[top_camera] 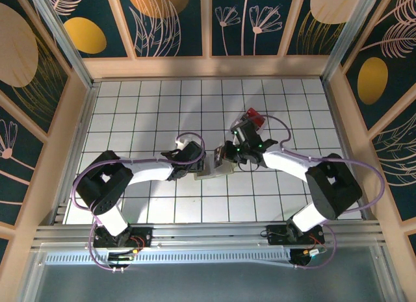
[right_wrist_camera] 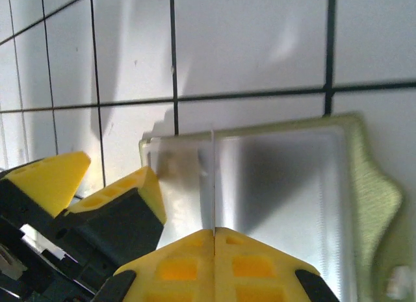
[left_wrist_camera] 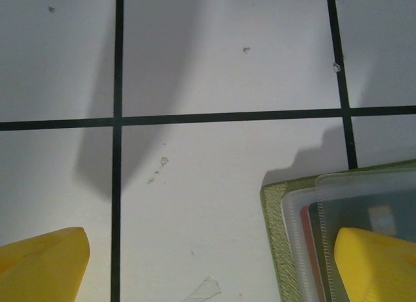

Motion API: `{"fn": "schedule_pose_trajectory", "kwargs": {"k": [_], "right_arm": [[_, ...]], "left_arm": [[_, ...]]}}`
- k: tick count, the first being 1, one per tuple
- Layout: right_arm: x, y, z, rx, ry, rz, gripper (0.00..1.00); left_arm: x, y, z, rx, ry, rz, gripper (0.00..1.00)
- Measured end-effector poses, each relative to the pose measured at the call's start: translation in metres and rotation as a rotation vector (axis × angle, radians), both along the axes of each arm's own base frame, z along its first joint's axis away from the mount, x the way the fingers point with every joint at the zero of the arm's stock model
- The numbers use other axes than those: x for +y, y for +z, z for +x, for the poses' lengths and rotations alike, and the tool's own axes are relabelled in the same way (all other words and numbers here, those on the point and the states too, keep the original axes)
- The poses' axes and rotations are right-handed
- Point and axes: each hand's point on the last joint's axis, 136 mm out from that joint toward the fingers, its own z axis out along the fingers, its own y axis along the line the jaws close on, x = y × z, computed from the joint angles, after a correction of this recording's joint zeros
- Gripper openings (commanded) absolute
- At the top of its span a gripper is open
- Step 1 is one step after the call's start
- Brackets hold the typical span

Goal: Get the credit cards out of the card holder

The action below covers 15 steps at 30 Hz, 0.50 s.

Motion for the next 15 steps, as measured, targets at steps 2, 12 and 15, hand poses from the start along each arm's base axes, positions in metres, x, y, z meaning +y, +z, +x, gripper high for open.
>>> {"fn": "schedule_pose_trajectory", "kwargs": {"k": [2, 12, 15], "right_arm": [[-0.006, 0.012, 0.007, -0.052, -0.009, -0.036, 0.0], [-0.054, 0.064, 0.052, -0.321, -0.117, -0.264, 0.0], [-0.071, 0.072, 0.064, -0.372, -0.141, -0.335, 0.0]], "left_arm": [[0.002, 0.001, 0.001, -0.009, 0.0, 0.014, 0.97], [0.023, 0.009, 0.015, -0.058, 0.011, 0.143, 0.98], [0.029, 0.011, 0.018, -0.063, 0.015, 0.167, 0.98]]}}
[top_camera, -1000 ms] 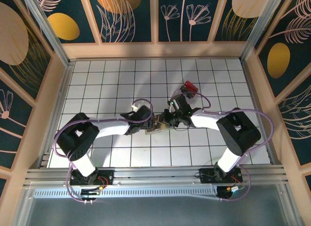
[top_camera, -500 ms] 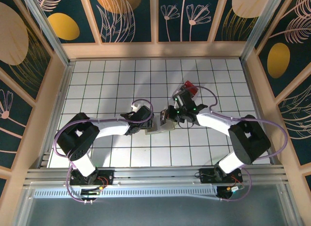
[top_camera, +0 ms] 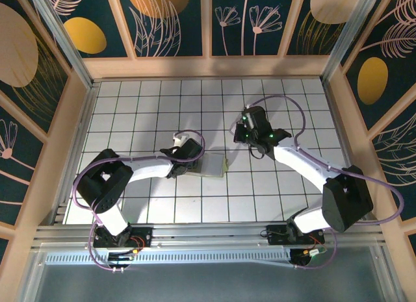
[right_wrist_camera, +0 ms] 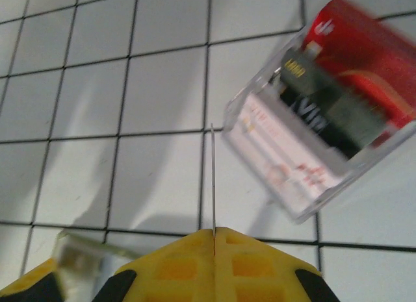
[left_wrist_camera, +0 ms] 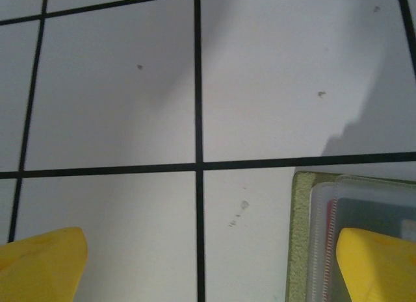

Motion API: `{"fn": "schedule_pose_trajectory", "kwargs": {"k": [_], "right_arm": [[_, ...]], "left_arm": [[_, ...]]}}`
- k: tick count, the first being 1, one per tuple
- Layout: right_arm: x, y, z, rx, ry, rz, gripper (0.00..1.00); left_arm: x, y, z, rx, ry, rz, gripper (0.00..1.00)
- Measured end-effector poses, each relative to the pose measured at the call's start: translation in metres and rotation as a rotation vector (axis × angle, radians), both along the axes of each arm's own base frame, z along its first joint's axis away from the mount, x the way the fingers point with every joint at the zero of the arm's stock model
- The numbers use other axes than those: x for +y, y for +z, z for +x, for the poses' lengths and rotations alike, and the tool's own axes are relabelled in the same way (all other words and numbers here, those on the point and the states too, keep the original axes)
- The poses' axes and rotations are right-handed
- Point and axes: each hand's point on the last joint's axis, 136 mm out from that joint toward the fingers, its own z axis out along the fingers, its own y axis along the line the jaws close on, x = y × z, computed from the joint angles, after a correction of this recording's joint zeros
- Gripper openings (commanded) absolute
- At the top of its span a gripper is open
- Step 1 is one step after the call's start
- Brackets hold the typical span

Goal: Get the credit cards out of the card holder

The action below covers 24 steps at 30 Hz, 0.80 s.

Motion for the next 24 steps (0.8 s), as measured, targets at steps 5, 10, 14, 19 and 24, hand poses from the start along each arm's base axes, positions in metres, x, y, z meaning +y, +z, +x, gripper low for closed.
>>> {"fn": "schedule_pose_trajectory", "kwargs": {"k": [5, 10, 14, 19, 24], "right_arm": [[-0.013, 0.006, 0.011, -0.061, 0.013, -0.125, 0.0], [-0.032, 0.007, 0.027, -0.094, 0.025, -0.203, 0.0], [-0.04, 0.016, 0.04, -0.151, 0.074, -0.239, 0.0], [-0.044, 0.027, 0.052, -0.222, 0.17, -0.271, 0.0], [-0.05, 0.033, 0.061, -0.258, 0.25, -0.295, 0.0]], "left_arm": [[0.002, 0.006, 0.001, -0.003, -0.003, 0.008, 0.98], [-0.003, 0.027, 0.001, -0.033, -0.012, -0.055, 0.98], [-0.007, 0.047, 0.002, -0.066, -0.012, -0.113, 0.99], [-0.01, 0.061, 0.002, -0.093, -0.008, -0.16, 0.99], [-0.011, 0.071, 0.003, -0.121, 0.01, -0.206, 0.99]]}}
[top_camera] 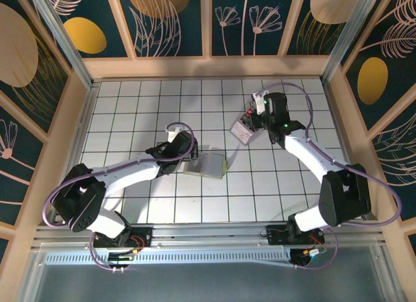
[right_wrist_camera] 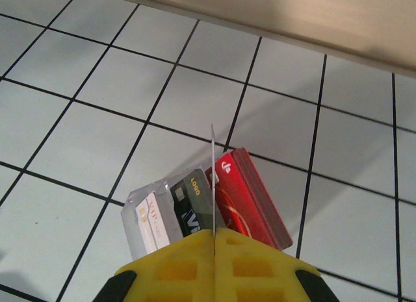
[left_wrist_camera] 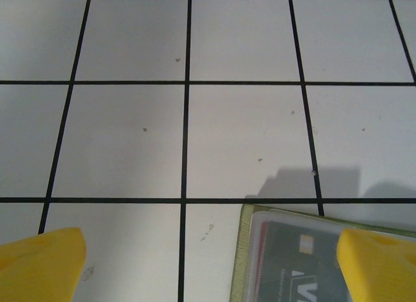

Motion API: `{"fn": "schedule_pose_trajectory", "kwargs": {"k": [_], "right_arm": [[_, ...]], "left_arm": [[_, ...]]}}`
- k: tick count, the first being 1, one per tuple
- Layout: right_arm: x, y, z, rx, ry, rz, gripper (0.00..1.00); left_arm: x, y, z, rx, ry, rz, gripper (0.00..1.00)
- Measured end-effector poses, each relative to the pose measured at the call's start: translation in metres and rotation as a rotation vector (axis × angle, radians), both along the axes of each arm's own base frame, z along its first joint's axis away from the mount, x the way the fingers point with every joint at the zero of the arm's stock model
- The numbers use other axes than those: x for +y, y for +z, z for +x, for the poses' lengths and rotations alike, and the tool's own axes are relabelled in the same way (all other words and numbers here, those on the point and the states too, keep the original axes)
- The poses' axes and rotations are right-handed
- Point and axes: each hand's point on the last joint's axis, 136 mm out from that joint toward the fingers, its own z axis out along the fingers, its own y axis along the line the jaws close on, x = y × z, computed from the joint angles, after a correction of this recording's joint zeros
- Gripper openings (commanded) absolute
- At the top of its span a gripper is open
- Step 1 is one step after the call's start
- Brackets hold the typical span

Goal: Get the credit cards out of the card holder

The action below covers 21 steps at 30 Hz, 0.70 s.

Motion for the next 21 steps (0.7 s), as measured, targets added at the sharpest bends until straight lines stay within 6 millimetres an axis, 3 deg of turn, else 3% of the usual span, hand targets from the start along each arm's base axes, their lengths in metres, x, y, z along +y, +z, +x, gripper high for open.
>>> {"fn": "schedule_pose_trajectory", "kwargs": {"k": [4, 14, 21], "right_arm": [[0.006, -0.004, 0.004, 0.005, 0.075, -0.019, 0.0], [0.013, -0.05, 0.014, 0.125, 0.159, -0.098, 0.0], [0.012, -0.061, 0.017, 0.163, 0.173, -0.13, 0.0]], "left_arm": [[-0.002, 0.001, 0.001, -0.007, 0.008, -0.028, 0.99], [0.001, 0.001, -0.003, -0.009, 0.021, -0.05, 0.99], [0.003, -0.001, -0.005, -0.006, 0.024, -0.049, 0.99]]}}
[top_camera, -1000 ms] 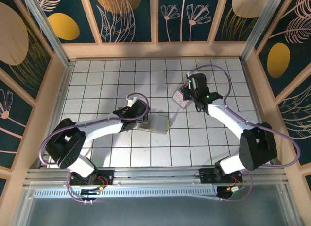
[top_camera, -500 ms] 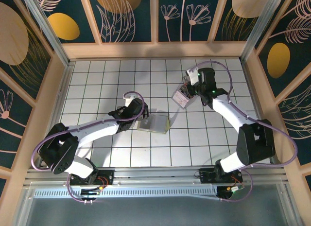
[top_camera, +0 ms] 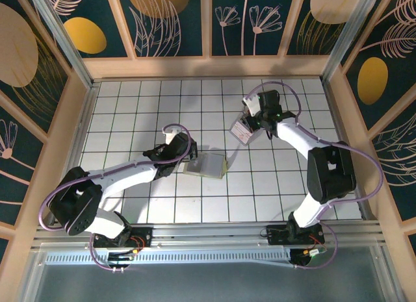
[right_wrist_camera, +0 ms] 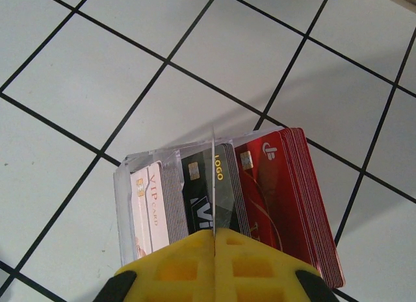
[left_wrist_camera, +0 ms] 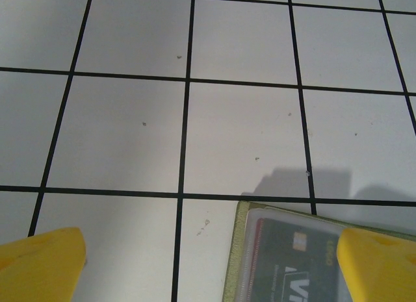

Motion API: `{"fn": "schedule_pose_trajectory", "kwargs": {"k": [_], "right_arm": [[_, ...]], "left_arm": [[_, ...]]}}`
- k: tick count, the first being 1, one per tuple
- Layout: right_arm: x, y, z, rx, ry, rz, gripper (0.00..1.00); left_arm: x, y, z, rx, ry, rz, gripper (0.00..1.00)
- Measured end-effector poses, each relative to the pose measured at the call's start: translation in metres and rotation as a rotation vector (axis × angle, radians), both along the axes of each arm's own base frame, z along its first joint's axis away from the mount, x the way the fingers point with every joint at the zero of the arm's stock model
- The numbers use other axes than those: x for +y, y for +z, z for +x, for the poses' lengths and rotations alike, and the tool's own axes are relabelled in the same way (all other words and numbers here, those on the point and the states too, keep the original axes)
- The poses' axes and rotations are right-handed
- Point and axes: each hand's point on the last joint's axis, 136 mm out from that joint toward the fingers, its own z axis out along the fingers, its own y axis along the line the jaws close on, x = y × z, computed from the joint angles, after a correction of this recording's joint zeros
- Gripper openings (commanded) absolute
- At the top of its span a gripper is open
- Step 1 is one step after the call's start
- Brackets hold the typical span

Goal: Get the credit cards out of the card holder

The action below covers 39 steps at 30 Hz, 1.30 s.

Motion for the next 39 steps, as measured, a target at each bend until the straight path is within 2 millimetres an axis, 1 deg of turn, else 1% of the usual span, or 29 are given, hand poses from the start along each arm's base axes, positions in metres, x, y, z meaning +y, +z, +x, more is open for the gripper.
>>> {"fn": "schedule_pose_trajectory", "kwargs": {"k": [4, 8, 17, 20, 29, 39], "right_arm": [[-0.003, 0.001, 0.004, 0.008, 0.005, -0.015, 0.0], [-0.007, -0.004, 0.006, 0.028, 0.0, -0.026, 0.0], [-0.009, -0.03, 0.001, 0.119, 0.023, -0.06, 0.0], [-0.007, -0.036, 0.002, 0.137, 0.041, -0.061, 0.0], [0.001, -0.037, 0.007, 0.157, 0.066, -0.039, 0.0], [0.015, -0.041, 0.015, 0.192, 0.11, 0.019, 0.0]], "left_arm": [[0.001, -0.001, -0.001, 0.003, 0.0, 0.002, 0.99], [0.001, -0.001, 0.0, 0.002, 0.002, 0.002, 0.99], [0.001, -0.001, 0.0, 0.002, 0.003, 0.002, 0.99], [0.002, -0.001, 0.0, 0.002, 0.006, 0.002, 0.99], [0.003, -0.001, 0.001, 0.003, 0.009, 0.003, 0.99], [0.003, -0.001, 0.001, 0.002, 0.009, 0.003, 0.99]]}}
